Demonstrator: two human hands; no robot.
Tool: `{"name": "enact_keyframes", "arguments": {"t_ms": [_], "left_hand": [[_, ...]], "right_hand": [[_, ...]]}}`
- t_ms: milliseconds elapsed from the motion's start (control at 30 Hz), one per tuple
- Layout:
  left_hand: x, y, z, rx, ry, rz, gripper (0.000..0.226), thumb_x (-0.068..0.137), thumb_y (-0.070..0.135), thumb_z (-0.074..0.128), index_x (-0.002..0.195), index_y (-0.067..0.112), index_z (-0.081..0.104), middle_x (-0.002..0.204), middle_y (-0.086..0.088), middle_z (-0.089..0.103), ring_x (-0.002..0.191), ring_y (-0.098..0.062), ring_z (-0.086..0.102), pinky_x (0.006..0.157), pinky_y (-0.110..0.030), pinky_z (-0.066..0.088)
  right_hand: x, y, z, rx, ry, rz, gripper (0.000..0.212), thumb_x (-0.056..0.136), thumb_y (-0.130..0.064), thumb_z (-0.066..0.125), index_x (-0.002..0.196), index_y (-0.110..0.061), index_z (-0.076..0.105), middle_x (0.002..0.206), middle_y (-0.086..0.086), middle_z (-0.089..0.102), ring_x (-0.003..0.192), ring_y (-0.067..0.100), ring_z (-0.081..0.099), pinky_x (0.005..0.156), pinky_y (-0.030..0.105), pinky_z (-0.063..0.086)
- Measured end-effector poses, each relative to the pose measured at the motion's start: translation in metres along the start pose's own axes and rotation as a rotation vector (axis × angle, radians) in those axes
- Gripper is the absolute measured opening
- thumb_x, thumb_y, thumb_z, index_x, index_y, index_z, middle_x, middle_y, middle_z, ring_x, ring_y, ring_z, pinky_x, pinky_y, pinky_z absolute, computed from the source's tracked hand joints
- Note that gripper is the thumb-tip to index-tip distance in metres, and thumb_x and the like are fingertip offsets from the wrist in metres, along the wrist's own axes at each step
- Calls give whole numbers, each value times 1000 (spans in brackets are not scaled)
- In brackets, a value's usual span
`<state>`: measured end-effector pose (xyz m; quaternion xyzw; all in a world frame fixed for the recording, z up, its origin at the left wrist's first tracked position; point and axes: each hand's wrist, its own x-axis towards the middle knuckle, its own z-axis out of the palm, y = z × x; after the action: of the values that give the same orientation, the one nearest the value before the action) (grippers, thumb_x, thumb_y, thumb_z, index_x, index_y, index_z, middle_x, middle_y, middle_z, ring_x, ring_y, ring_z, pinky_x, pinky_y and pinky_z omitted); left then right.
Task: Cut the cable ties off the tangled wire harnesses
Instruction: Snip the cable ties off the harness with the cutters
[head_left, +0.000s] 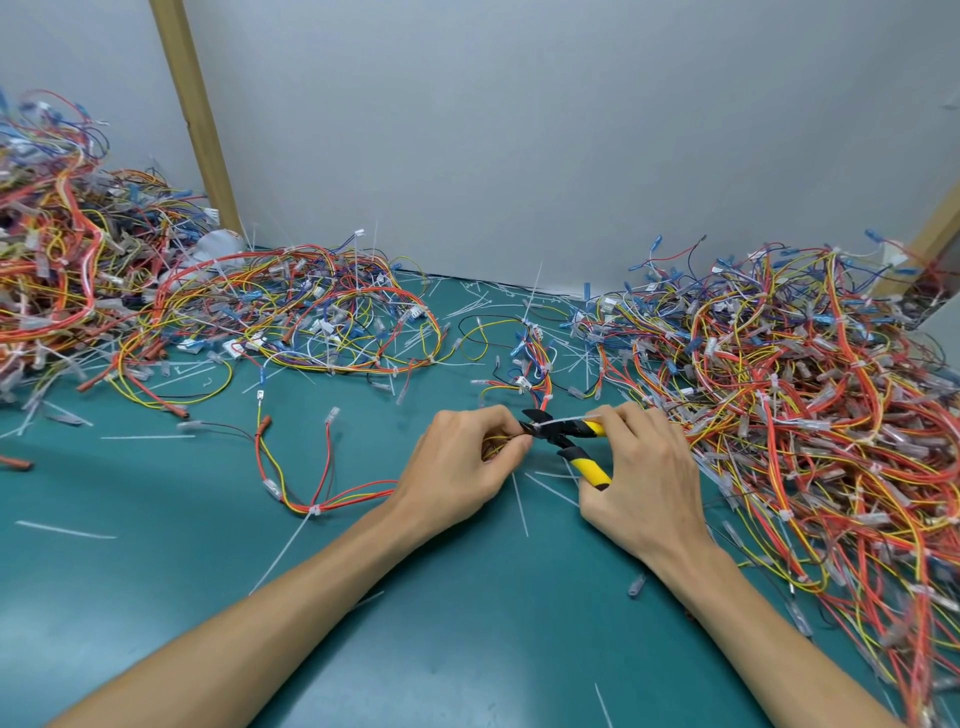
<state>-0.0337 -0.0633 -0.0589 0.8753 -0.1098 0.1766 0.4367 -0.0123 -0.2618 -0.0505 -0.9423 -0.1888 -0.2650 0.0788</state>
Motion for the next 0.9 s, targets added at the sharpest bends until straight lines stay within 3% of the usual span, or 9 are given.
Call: {"name": "enact_keyframes", "arguments": {"t_ms": [300,433,533,633,900], "left_hand": [[0,0,0,3,0,0,12,89,27,65,78,24,66,61,4,63,60,-16,55,64,-36,50],[1,0,0,-4,-3,-3,12,89,29,64,79,25,67,62,6,64,61,-16,56,66,-36,50],[0,0,0,-8,-1,-1,11,89,28,65,79,25,67,63,8,63,60,-13,54,66,-35,50],[0,-1,0,-8,-3,1,11,89,28,65,79,24,67,63,9,63,60,-11,53,66,-35,51],[0,1,0,-7,1,-5,13,90,28,64,78,24,66,62,3,63,60,-16,54,64,-38,50]], "right_hand": [[-1,1,0,34,14,-12,39,63,-29,73,99,-18,62,87,-1,55,82,26,49,72,37,39],[-1,1,-1,28,9,-6,31,59,-25,73,86,-18,59,74,-4,52,71,25,46,64,34,36],[-1,0,-3,36,8,4,21,59,-25,63,77,-21,54,63,-7,47,62,21,39,56,29,25],[-1,-1,-5,43,-4,20,16,58,-27,59,73,-22,54,58,-6,48,57,22,44,52,27,20],[-1,-1,-3,25,-9,12,23,58,-23,65,75,-19,51,64,-4,49,62,23,38,57,29,26]]}}
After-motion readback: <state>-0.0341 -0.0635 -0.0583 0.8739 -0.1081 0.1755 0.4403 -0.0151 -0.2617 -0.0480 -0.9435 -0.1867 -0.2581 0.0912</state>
